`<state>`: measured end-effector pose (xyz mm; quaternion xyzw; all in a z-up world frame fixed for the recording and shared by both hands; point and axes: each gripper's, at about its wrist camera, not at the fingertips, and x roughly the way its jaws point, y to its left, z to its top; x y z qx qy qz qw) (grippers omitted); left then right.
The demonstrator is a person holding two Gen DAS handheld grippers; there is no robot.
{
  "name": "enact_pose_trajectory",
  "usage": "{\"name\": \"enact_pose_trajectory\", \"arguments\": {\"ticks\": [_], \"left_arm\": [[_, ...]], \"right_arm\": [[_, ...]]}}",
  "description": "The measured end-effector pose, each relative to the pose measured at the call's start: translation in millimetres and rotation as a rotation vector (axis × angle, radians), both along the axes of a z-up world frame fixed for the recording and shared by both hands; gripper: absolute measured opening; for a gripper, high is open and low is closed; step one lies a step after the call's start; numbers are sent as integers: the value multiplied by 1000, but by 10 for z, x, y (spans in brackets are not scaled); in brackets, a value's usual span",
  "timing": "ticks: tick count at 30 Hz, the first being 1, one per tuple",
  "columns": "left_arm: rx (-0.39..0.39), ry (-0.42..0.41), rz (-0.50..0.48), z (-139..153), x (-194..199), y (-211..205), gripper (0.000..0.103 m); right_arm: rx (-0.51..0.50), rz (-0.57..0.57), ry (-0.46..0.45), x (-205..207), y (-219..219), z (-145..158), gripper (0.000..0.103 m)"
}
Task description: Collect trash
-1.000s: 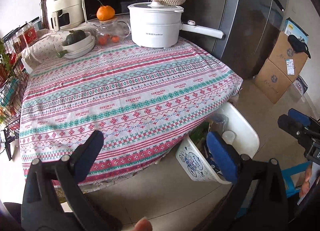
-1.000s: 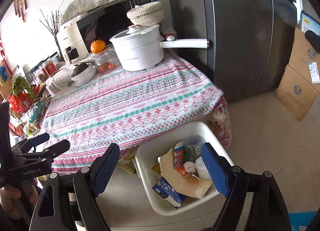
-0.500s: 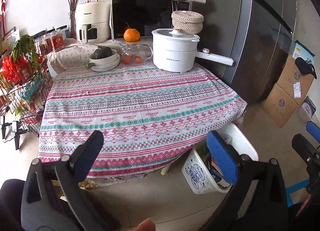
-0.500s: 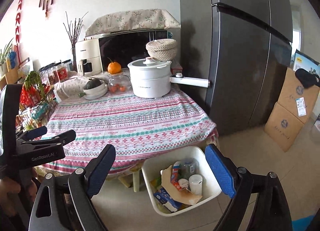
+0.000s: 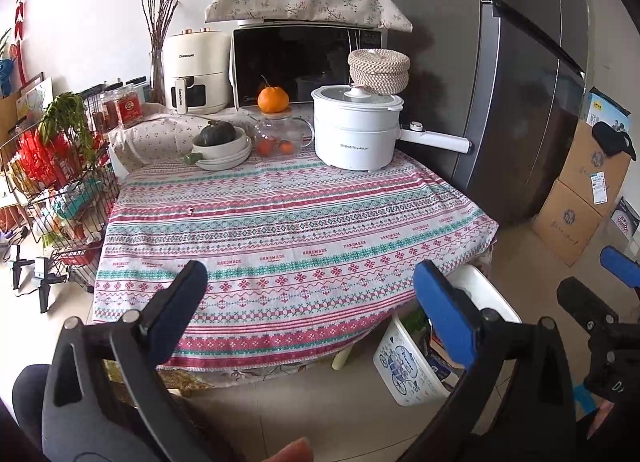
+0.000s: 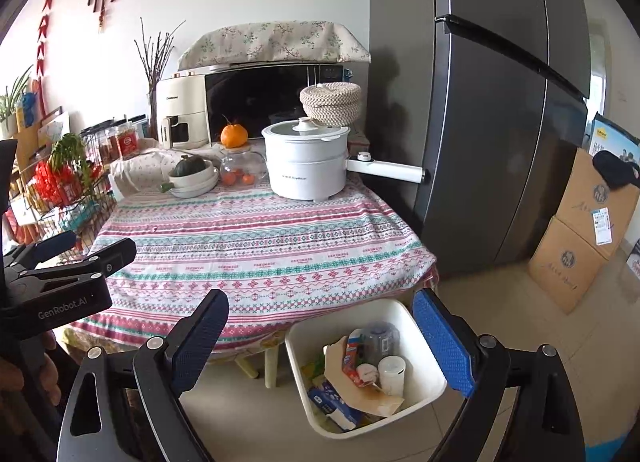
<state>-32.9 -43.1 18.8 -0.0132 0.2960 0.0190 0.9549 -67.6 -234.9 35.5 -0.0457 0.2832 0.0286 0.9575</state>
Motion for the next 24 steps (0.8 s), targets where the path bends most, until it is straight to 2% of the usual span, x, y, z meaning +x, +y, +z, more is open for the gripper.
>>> {"name": "enact_pose_trajectory", "arguments": {"ticks": [24], "left_arm": [[19,-9,43,22,-29,-25,102]], "right_arm": [[-6,-5,5,64,18,-45,95]]}}
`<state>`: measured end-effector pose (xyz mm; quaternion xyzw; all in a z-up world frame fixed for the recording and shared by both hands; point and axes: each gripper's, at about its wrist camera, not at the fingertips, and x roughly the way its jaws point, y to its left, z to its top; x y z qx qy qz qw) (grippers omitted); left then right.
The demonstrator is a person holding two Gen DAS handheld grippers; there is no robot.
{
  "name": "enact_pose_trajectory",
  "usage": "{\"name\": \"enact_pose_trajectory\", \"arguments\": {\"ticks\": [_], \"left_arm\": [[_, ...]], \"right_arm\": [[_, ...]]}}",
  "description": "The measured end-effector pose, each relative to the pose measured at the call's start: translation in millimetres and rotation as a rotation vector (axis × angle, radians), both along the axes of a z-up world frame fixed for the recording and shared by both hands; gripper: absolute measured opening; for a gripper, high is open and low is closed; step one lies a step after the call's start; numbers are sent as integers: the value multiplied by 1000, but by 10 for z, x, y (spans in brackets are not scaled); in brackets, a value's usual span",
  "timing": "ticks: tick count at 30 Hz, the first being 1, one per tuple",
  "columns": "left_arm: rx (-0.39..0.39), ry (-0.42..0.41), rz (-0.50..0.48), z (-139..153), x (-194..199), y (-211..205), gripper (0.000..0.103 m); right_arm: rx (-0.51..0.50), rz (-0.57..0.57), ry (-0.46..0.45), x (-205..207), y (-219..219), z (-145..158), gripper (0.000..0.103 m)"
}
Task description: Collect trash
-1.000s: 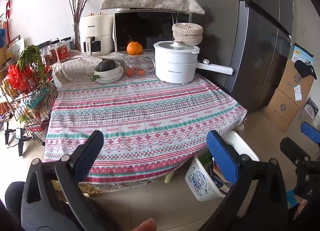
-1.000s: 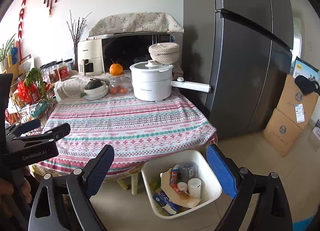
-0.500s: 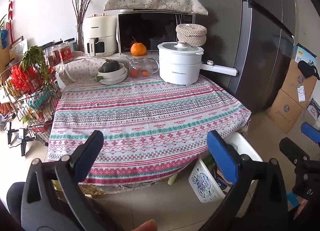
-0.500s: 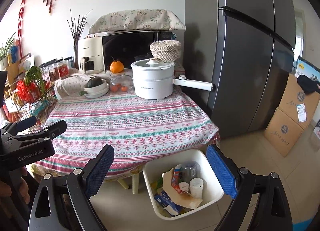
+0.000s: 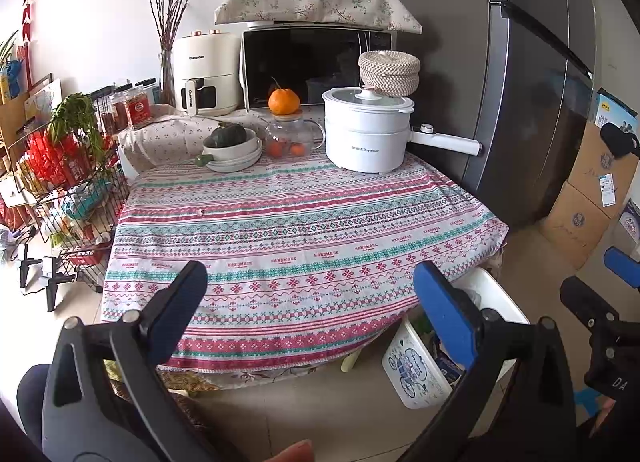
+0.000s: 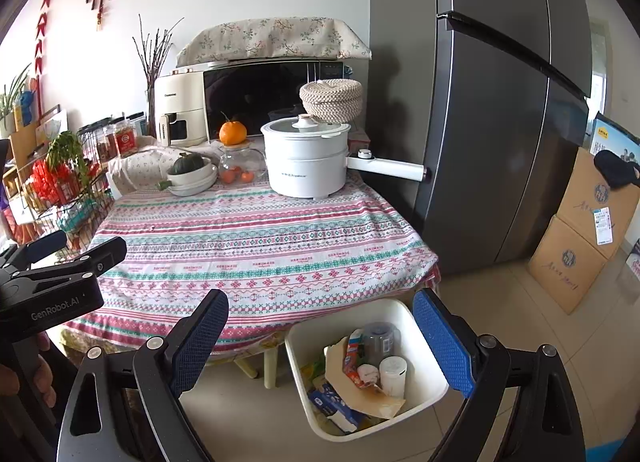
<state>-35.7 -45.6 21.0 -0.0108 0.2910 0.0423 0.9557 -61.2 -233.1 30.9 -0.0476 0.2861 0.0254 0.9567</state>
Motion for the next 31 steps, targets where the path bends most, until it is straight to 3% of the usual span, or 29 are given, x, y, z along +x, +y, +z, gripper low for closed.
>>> {"name": "enact_pose_trajectory", "arguments": {"ticks": [31], "left_arm": [[-3,54,-31,-63,47,14,102]], "right_arm": [[14,-29,-9,26,-90,-13,95]]}}
